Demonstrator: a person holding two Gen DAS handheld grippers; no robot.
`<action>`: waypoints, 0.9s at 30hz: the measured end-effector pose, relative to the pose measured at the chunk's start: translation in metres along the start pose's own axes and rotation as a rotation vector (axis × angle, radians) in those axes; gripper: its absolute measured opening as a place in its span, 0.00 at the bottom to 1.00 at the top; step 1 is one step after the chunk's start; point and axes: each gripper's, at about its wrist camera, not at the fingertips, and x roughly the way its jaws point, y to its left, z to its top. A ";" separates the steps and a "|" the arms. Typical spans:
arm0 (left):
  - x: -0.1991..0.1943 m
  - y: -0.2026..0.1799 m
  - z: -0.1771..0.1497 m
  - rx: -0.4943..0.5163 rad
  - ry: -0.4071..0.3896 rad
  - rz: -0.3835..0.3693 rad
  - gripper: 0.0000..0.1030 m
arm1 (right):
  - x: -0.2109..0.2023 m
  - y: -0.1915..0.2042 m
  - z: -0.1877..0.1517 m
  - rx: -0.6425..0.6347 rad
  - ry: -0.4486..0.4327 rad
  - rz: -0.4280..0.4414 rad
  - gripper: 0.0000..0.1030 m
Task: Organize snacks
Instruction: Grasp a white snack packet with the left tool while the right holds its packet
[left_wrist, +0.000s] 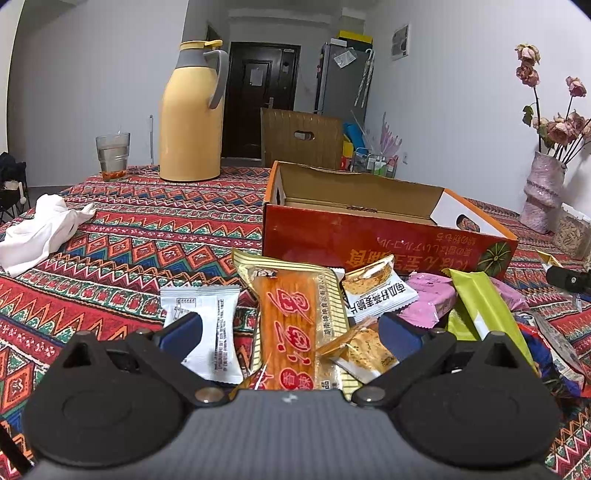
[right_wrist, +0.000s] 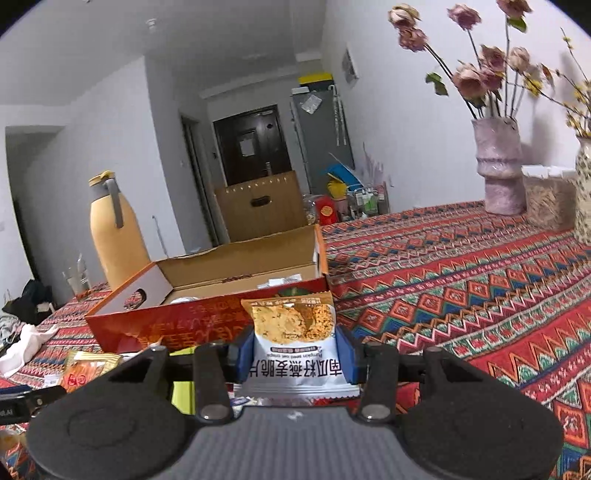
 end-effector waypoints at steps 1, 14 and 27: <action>0.000 0.000 0.000 0.001 0.003 0.006 1.00 | 0.001 -0.001 -0.001 0.005 -0.001 0.000 0.43; -0.004 0.007 0.015 0.050 0.069 0.107 1.00 | 0.005 -0.005 -0.010 0.026 -0.003 0.030 0.44; 0.031 0.048 0.022 -0.025 0.208 0.223 0.93 | 0.005 -0.004 -0.012 0.014 -0.005 0.035 0.44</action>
